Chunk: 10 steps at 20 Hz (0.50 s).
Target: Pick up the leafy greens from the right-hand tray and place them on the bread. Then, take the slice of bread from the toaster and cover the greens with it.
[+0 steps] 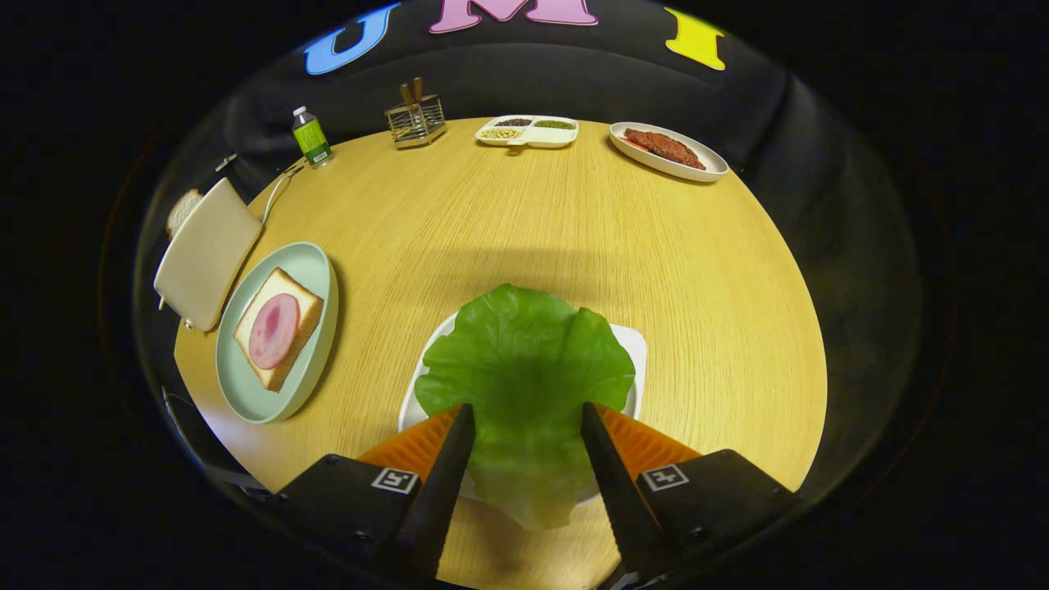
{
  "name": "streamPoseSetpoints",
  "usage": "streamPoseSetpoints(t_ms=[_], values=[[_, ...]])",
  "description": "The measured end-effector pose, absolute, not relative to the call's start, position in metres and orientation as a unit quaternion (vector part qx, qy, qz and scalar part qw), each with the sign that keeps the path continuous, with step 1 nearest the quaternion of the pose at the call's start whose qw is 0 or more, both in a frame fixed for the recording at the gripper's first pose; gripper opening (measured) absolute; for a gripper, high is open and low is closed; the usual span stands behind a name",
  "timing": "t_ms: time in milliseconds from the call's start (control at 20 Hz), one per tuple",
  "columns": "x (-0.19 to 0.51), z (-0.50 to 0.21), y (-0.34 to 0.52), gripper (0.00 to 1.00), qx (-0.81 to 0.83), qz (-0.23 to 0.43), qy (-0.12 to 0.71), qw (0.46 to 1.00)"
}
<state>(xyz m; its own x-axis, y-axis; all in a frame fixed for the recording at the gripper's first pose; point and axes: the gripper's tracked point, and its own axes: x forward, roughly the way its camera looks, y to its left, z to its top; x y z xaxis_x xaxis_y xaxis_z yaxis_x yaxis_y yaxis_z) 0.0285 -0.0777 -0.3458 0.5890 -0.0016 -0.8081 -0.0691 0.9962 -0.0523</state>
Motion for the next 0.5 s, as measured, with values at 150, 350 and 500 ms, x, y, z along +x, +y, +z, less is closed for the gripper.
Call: streamPoseSetpoints(t_ms=[150, 350, 500], values=[[0.0288, -0.3455, -0.0801, 0.74, -0.038, 0.015, 0.456, 0.889], [0.03, -0.3456, -0.0826, 0.36, -0.037, 0.014, 0.459, 0.888], [0.0292, -0.3465, -0.083, 0.14, -0.044, 0.02, 0.456, 0.889]])
